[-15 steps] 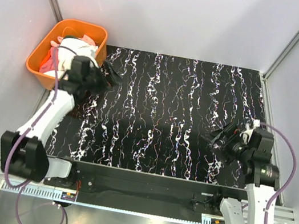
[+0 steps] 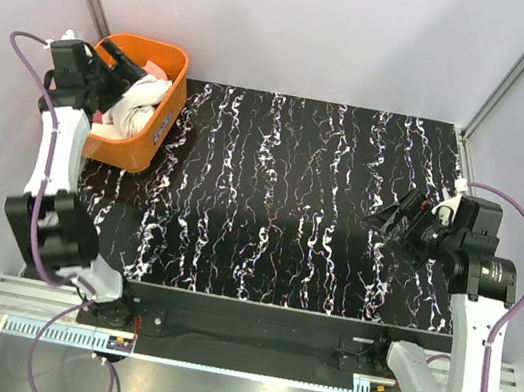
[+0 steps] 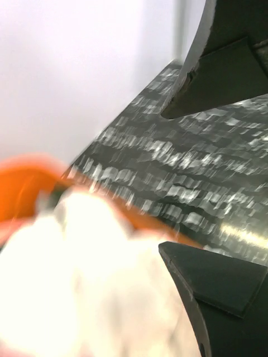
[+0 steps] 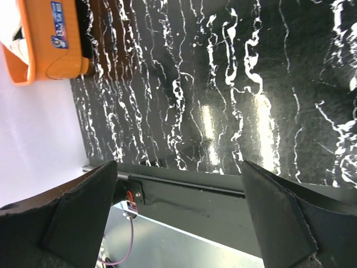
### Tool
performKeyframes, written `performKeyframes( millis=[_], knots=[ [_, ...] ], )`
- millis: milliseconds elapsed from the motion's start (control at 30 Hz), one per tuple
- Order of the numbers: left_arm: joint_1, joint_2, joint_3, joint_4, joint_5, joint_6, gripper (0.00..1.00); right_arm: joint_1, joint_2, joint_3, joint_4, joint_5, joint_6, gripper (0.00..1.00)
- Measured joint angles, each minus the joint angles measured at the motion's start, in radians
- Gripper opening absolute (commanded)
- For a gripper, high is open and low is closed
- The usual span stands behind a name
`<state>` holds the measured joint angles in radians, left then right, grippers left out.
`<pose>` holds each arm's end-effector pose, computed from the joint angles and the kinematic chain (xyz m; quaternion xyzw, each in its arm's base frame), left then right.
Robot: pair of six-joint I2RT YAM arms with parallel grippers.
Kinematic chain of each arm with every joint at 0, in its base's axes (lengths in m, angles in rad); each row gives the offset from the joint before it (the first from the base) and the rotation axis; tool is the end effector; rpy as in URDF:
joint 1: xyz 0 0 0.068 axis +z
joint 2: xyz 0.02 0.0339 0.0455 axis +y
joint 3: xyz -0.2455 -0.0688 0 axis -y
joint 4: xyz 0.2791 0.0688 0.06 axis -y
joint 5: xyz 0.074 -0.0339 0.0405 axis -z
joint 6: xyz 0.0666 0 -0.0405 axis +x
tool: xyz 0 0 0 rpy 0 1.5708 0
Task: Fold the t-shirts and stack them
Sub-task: Grab the tshirt from the pile
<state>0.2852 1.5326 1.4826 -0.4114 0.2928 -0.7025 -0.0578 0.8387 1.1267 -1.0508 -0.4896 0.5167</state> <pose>0.4043 0.0985 0.3435 -0.3310 0.7769 -0.2292 0.4841 0.2039 0.0196 0.3412 0.1614 0.8825 0.3038 0.3207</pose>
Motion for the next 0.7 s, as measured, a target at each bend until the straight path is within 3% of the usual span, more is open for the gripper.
performKeyframes(
  millis=[167, 400, 533, 600, 633, 667, 700],
  knots=[
    [0.027, 0.124, 0.027, -0.045, -0.119, 0.076, 0.99, 0.003, 0.035, 0.013, -0.014, 0.032, -0.019, 1.0],
    [0.005, 0.158, 0.063, -0.117, -0.32, 0.216, 0.96, 0.003, 0.07, 0.013, -0.017, 0.065, -0.024, 1.0],
    [-0.002, 0.207, 0.076, -0.118, -0.381, 0.265, 0.81, 0.003, 0.085, 0.013, -0.017, 0.082, -0.024, 1.0],
    [-0.005, 0.253, 0.093, -0.123, -0.383, 0.28, 0.67, 0.003, 0.093, 0.013, -0.017, 0.085, -0.024, 1.0],
    [-0.006, 0.281, 0.105, -0.122, -0.381, 0.288, 0.61, 0.003, 0.097, 0.013, -0.017, 0.087, -0.024, 1.0],
    [-0.009, 0.303, 0.114, -0.123, -0.379, 0.294, 0.43, 0.003, 0.1, 0.013, -0.017, 0.087, -0.024, 1.0],
    [-0.014, 0.325, 0.129, -0.132, -0.375, 0.3, 0.37, 0.003, 0.101, 0.013, -0.017, 0.087, -0.024, 1.0]
  ],
)
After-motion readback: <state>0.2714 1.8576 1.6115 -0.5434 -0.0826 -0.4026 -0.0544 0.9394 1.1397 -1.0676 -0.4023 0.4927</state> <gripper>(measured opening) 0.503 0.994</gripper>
